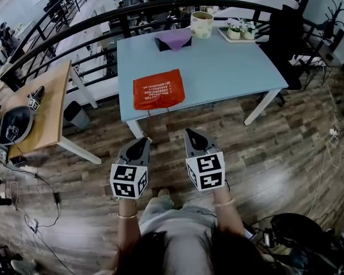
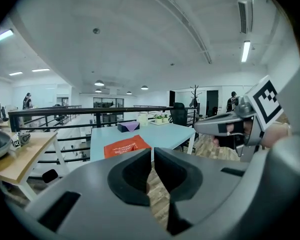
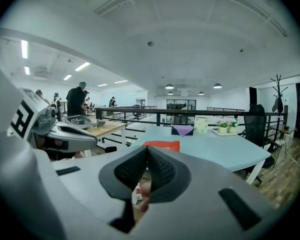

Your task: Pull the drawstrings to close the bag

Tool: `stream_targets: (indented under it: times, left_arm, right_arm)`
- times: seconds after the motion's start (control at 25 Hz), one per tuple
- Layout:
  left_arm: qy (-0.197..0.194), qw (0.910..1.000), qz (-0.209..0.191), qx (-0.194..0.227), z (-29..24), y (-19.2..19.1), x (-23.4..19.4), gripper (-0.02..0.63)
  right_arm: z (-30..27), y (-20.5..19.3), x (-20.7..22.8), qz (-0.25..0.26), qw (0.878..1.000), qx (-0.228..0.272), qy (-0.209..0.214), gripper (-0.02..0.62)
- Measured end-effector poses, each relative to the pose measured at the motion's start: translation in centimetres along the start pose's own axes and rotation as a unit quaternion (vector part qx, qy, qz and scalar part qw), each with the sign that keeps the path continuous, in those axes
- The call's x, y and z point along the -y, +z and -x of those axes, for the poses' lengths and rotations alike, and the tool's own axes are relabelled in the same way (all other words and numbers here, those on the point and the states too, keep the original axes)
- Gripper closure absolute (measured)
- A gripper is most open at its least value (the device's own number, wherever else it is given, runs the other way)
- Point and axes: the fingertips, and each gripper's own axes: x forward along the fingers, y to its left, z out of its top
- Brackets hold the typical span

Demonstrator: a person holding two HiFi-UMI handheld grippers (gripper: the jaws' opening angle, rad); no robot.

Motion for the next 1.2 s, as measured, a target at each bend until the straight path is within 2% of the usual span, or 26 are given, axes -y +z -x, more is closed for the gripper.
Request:
stream_targets:
  times: [0.4,0.8,1.2]
  left_arm:
    - [0.031,0.9993,-0.013,0.016,3.3,0.6,3.9,0.574]
    - [0.043,0.9986,-0.005,0.03,6.3,0.7,6.8,0.574]
    - [0.052,0.9979,-0.016,0.037,7.7,0.8,8.2,0.574]
  right_arm:
    - [3.5,-0.5,-0.5,0.036,0.999,0.013,0.026,0.569]
    - [7.2,-0.3,-1.1,0.045,0.997,0.044,0.033,0.569]
    - [9.3,-0.9,-2.0,0.046,0.997,0.048,0.044,0.569]
